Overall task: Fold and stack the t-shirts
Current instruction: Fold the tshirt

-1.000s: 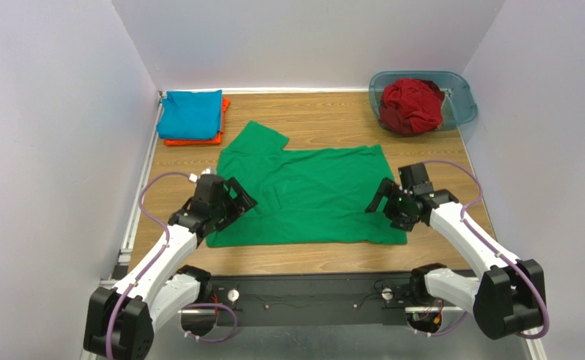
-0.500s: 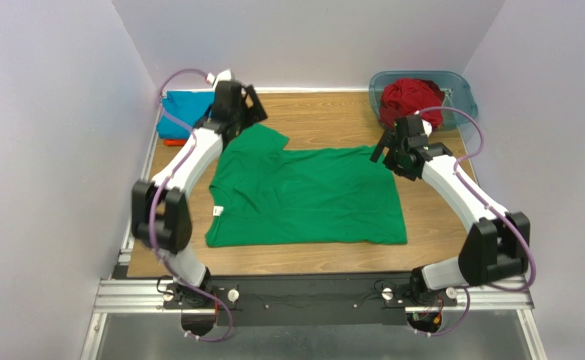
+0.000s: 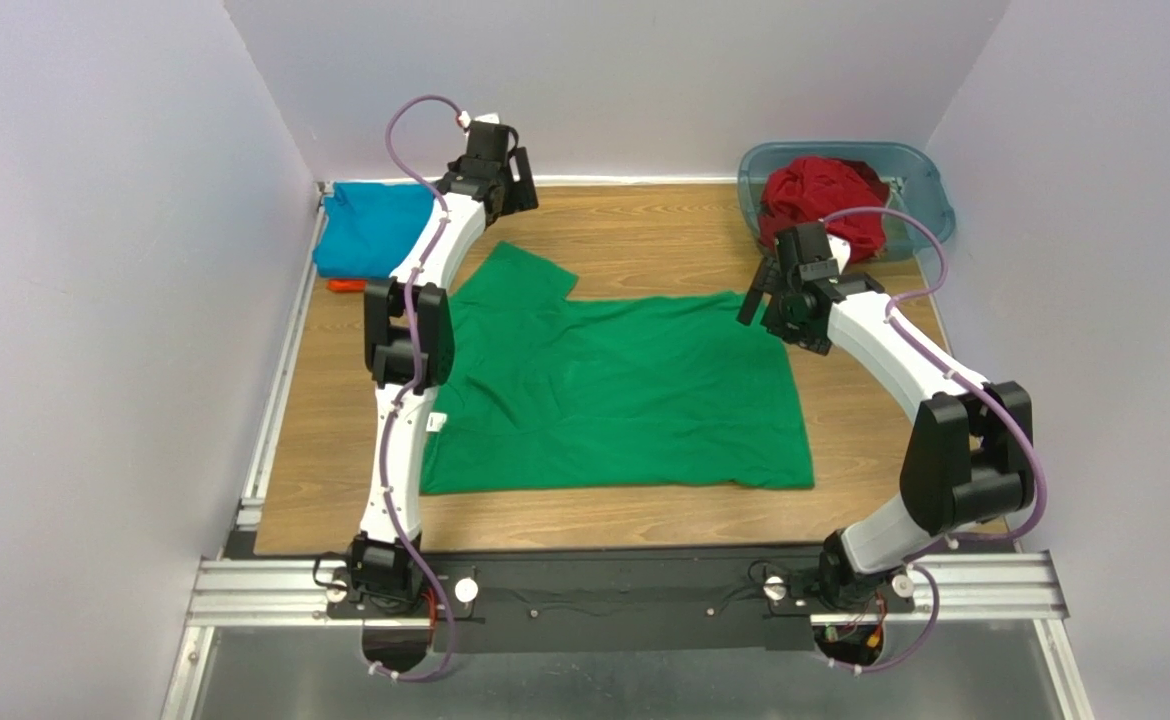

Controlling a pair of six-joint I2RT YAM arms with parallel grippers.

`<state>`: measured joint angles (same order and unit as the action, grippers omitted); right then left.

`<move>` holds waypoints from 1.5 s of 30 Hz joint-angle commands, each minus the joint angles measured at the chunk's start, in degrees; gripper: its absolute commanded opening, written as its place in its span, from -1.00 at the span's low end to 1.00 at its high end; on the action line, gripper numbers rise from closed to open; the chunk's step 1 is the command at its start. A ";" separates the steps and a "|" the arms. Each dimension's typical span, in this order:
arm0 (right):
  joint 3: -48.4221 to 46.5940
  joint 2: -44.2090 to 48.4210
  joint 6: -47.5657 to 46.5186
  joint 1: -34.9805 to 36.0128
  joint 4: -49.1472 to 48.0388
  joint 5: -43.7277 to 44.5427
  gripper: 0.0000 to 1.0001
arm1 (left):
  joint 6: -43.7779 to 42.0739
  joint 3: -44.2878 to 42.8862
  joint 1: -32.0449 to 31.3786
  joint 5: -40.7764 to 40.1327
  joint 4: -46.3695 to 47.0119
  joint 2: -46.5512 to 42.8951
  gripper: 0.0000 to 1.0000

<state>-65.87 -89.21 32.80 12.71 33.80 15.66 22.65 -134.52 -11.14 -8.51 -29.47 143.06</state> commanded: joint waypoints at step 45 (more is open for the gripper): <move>-17.71 -20.63 1.12 -0.84 -1.99 6.84 0.99 | -4.46 17.35 0.85 13.07 5.74 -13.33 -1.00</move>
<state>-79.90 -104.66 32.53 12.62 32.12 18.94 17.87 -119.24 -10.31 -0.43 -28.51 134.56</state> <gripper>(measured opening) 0.998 0.004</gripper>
